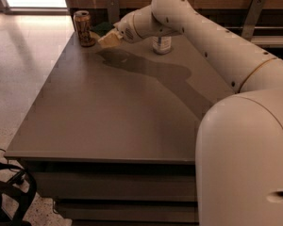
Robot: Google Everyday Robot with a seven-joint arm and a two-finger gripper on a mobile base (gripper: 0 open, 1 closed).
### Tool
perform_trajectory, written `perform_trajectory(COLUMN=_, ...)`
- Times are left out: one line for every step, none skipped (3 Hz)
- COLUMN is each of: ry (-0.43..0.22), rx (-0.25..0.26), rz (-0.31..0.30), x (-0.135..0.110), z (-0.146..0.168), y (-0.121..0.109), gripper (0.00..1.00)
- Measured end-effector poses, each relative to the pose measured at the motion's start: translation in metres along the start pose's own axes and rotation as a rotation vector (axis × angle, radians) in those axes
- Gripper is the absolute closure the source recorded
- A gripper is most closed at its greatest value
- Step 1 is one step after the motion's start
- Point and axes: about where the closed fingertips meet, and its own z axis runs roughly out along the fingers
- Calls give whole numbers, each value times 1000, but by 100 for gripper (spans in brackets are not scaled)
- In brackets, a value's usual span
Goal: Move sponge near orange can
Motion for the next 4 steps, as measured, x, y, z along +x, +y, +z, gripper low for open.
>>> perform_trajectory(ry=0, rx=-4, rz=0, x=0, z=3, y=1, gripper=84)
perform_trajectory(ry=2, rx=-11, rz=0, x=0, z=7, y=4, gripper=54)
perform_trajectory(ry=3, rx=-14, rz=0, x=1, z=9, y=5, gripper=30)
perform_trajectory(ry=4, rx=-19, rz=1, x=1, z=12, y=7, gripper=6)
